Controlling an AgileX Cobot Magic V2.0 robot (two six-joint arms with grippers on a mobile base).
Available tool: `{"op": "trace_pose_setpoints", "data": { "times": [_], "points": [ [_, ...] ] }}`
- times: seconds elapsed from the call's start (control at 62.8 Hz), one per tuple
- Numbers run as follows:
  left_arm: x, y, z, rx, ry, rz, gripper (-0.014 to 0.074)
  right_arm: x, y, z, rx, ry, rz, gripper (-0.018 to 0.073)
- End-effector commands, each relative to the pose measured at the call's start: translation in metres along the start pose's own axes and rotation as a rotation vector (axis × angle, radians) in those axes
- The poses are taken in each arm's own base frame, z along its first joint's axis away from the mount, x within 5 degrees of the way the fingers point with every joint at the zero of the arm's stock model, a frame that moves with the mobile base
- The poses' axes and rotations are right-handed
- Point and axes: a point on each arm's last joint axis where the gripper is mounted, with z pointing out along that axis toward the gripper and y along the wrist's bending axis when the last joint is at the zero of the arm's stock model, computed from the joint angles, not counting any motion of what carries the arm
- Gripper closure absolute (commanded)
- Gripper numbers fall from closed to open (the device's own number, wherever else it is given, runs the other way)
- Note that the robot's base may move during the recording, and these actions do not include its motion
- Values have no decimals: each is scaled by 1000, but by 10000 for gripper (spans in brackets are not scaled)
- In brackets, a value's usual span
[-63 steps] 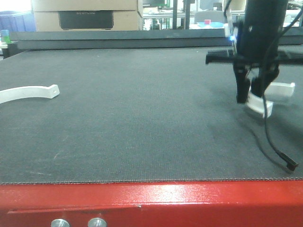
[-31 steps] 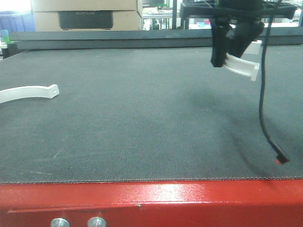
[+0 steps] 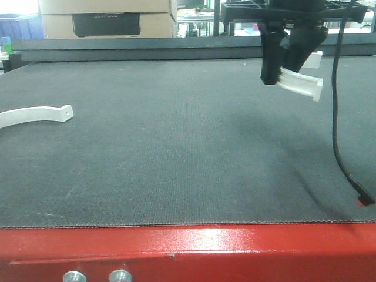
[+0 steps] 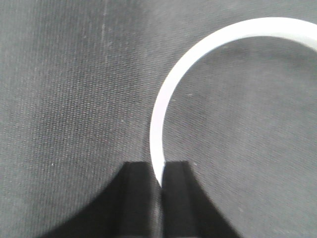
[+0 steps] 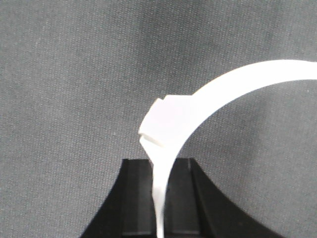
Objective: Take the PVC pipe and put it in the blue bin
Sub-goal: 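Close both grippers on the clamp ends and lift them off the table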
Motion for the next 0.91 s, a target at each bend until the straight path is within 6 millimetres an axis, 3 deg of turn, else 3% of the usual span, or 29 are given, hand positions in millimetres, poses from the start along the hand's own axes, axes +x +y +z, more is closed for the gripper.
{"op": "trace_pose_setpoints", "data": {
  "times": [0.0,0.096,0.43,0.557,0.7,0.892],
  "points": [
    [-3,1,7,8,4,-19,388,-1,0,-4,5,-21,-13,727],
    [-3,-1,20,9,34,-18,317,-1,0,-1,7,-15,-13,727],
    [-1,-7,59,27,115,-26,335,-1,0,0,7,-13,-13,727],
    [-1,-8,62,28,129,-27,454,-1,-1,-1,9,-6,-13,727],
    [-1,-7,53,34,110,-32,703,-1,-1,-1,9,-5,-13,727],
    [0,-4,23,38,73,-40,707,-1,0,-1,7,-12,-13,727]
  ]
}}
